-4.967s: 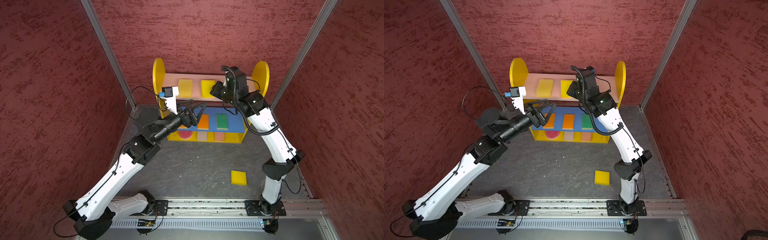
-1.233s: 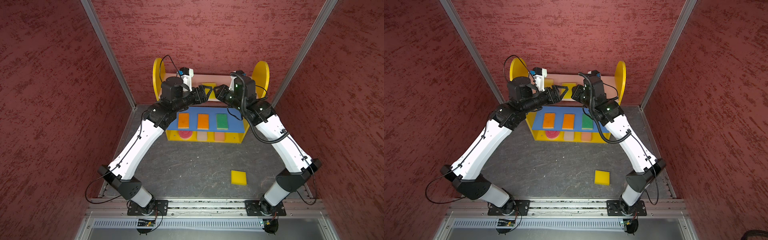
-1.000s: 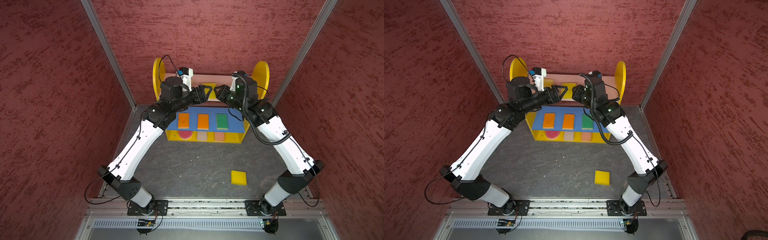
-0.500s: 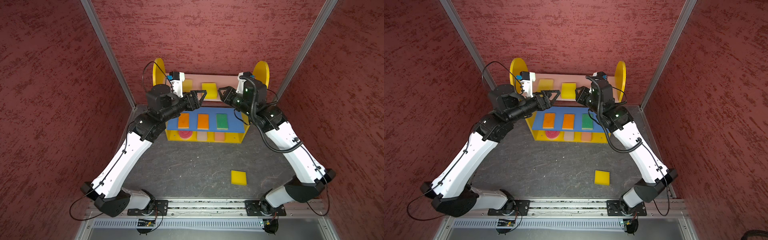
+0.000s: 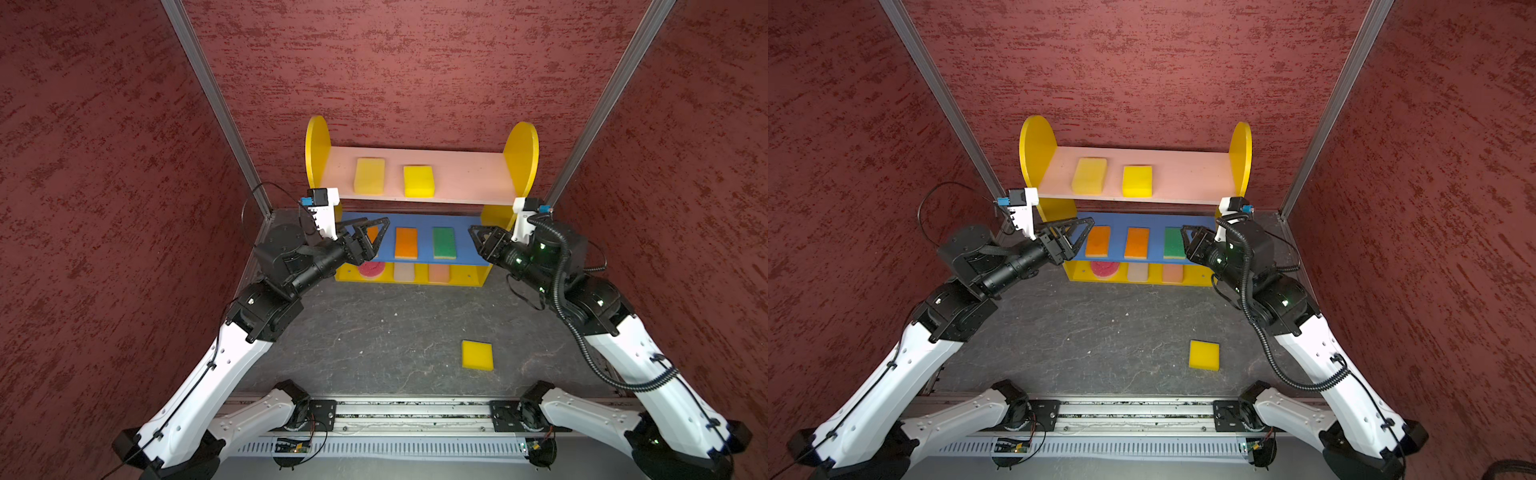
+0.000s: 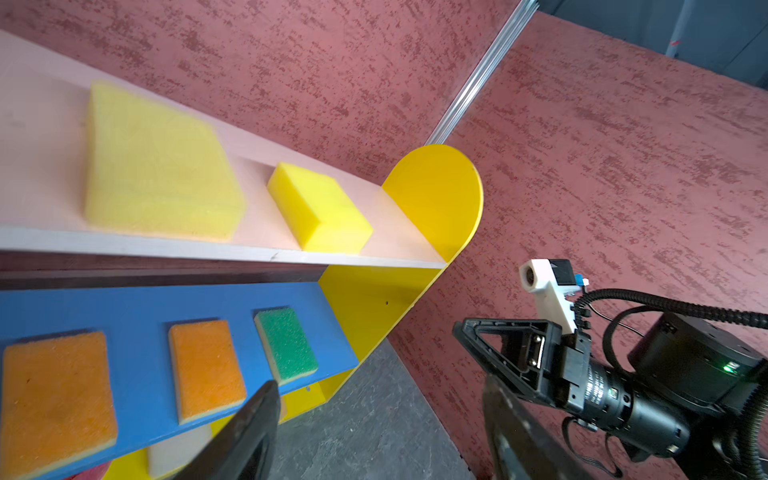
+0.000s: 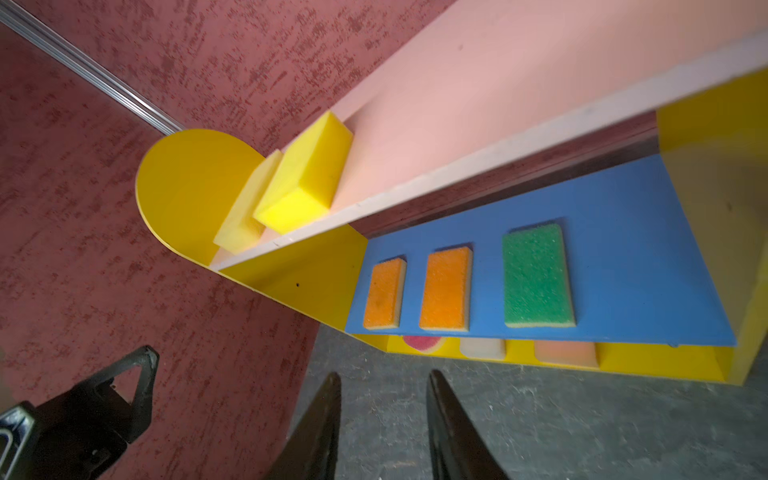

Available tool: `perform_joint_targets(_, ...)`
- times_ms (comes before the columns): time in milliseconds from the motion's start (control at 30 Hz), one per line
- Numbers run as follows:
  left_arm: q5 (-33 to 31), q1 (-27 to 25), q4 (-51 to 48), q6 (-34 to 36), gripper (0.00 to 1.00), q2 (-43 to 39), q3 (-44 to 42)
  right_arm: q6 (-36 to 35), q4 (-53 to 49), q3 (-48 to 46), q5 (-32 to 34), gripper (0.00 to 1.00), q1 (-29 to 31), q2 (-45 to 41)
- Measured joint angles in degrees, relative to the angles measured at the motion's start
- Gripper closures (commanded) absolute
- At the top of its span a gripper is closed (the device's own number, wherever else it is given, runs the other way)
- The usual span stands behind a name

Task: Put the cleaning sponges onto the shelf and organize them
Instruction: 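Open the right gripper and lower both arms toward the table sponge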

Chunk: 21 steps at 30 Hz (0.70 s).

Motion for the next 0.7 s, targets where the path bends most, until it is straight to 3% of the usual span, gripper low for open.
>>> perform_joint_targets(200,-0.5,0.0,-2.7,-0.3,0.33,-2.5,-7.5,1.9,-5.0,-11.1,0.2,0.66,0.6,-2.9)
perform_joint_targets(467,-0.9,-0.8,-7.2,-2.3,0.32,-9.5,-24.7,7.6,-13.0,-26.2,4.2,0.63,0.7,-10.5)
perform_joint_targets(700,-2.3,-8.6,-6.4,-7.5,0.31,-12.8,-37.9,15.2,-20.8,-39.0,6.8,0.63,0.7,-15.1)
